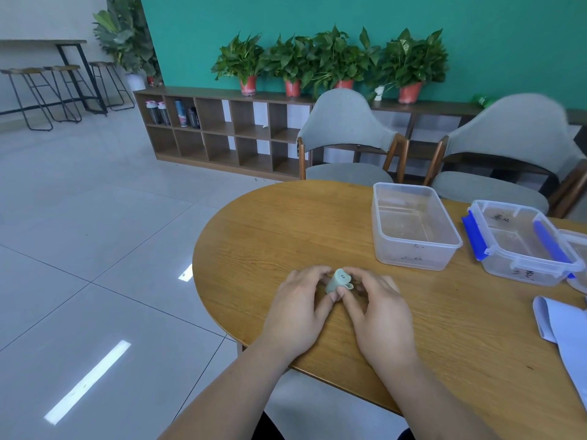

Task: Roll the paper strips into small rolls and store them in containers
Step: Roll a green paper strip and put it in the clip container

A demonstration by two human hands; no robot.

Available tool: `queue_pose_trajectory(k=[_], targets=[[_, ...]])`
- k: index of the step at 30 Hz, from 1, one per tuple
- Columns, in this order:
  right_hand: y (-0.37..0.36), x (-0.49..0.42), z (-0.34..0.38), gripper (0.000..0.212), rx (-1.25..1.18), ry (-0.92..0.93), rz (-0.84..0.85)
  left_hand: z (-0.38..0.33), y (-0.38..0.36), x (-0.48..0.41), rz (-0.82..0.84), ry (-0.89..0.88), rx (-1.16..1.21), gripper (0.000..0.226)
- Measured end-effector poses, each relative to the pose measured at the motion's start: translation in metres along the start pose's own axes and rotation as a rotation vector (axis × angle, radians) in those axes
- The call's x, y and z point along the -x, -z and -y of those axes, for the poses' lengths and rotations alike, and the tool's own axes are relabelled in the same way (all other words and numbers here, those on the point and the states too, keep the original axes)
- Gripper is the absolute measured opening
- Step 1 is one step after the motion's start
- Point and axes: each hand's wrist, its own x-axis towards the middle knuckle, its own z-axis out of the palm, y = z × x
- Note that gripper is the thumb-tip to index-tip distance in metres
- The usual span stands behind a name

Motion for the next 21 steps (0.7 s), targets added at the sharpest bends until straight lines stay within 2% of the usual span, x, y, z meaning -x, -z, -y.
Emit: queue_pose_trajectory(k=[6,10,16,21], targets=[[-0.002,0.0,-0.001,0.031,0.105,0.0,-0.013,-0.003,0.004,0.003,-0.013,-0.042,0.089,0.036],[-0.001,0.001,0.005,0.035,0.069,-0.035,-0.045,-0.001,0.004,0.003,-0.025,-0.058,0.09,0.034],[-0.001,0.001,0.011,0.012,0.173,0.013,-0.015,0.0,0.004,0.002,-0.044,-0.056,0.124,0.025],[-0.001,0.003,0.017,0.018,0.209,-0.033,-0.056,0.002,0.0,0.001,-0.094,-0.057,0.102,0.021]])
